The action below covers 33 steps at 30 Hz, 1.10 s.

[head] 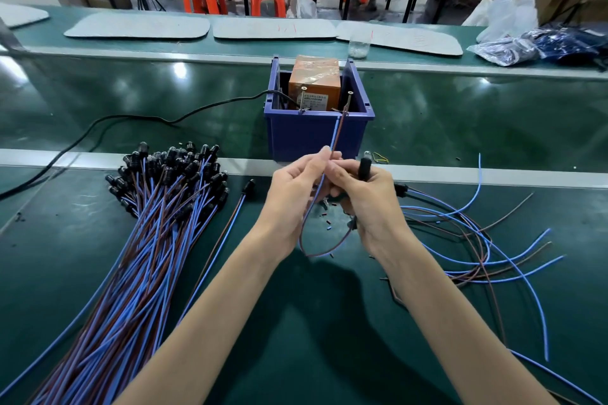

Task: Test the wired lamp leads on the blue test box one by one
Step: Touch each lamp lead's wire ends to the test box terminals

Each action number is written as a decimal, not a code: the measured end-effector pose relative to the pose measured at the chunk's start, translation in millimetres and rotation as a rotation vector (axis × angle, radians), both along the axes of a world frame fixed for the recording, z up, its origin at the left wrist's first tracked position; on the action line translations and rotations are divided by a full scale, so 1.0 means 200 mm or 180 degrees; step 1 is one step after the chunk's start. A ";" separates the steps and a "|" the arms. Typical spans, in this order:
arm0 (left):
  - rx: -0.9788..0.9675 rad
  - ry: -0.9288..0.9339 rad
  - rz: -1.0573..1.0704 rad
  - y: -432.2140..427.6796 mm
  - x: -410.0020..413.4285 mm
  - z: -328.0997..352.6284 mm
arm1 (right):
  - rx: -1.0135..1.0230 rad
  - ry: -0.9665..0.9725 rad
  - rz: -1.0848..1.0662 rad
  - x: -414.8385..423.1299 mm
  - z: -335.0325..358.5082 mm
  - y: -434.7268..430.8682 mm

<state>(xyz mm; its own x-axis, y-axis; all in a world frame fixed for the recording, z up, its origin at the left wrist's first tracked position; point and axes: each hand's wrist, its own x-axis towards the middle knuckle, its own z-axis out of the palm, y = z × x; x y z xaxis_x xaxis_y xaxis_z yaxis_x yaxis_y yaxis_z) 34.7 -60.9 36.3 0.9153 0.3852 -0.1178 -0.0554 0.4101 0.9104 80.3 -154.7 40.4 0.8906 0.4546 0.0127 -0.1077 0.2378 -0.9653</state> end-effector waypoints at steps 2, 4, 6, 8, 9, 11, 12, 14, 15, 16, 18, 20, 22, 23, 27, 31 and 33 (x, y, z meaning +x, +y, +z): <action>0.0207 -0.0107 -0.0098 0.00 0.00 -0.02 | 0.0075 0.0182 -0.0063 0.01 0.01 -0.01; 0.0347 -0.0145 -0.0150 -0.01 0.00 -0.03 | -0.0015 0.0266 -0.0128 0.03 0.00 -0.02; 0.0483 -0.0190 -0.0236 0.00 0.00 -0.04 | -0.0167 0.0140 -0.0232 0.04 0.00 -0.03; 0.0696 -0.0174 -0.0277 0.00 -0.01 -0.05 | -0.0413 -0.0135 -0.0397 0.06 -0.01 -0.03; 0.0826 -0.0115 -0.0251 0.01 -0.01 -0.05 | -0.0611 -0.0331 -0.0501 0.06 -0.01 -0.03; 0.1166 0.0012 -0.0077 0.00 0.00 -0.06 | -0.1066 -0.0729 -0.0705 0.07 -0.02 -0.03; 0.1374 0.0052 0.0055 0.00 0.00 -0.07 | -0.1241 -0.0859 -0.0776 0.08 -0.03 -0.03; 0.1761 0.0101 0.0344 -0.02 0.01 -0.09 | -0.1420 -0.0965 -0.0840 0.08 -0.04 -0.02; 0.1875 0.0108 0.0484 -0.03 0.01 -0.11 | -0.1470 -0.0986 -0.0856 0.08 -0.04 -0.02; 0.1937 0.0100 0.0612 -0.05 0.01 -0.12 | -0.1529 -0.1017 -0.0879 0.07 -0.04 -0.01; 0.2025 0.0077 0.0818 -0.07 0.01 -0.13 | -0.1682 -0.1171 -0.0947 0.07 -0.04 -0.02; 0.2169 0.0055 0.0974 -0.08 0.02 -0.15 | -0.1908 -0.1430 -0.1042 0.07 -0.04 -0.02; 0.2226 0.0003 0.1124 -0.09 0.02 -0.16 | -0.2178 -0.1688 -0.1155 0.07 -0.04 -0.03; 0.2186 -0.0011 0.1195 -0.10 0.02 -0.16 | -0.2254 -0.1758 -0.1218 0.07 -0.04 -0.03; 0.1592 -0.0083 0.1374 -0.08 0.02 -0.14 | -0.1822 -0.1523 -0.1340 0.08 -0.03 -0.04; 0.0823 -0.0033 0.1570 -0.04 0.03 -0.10 | -0.0796 -0.0695 -0.1129 0.10 -0.03 -0.04; 0.0631 -0.0009 0.1679 -0.02 0.03 -0.08 | -0.0615 -0.0357 -0.1222 0.11 -0.05 -0.04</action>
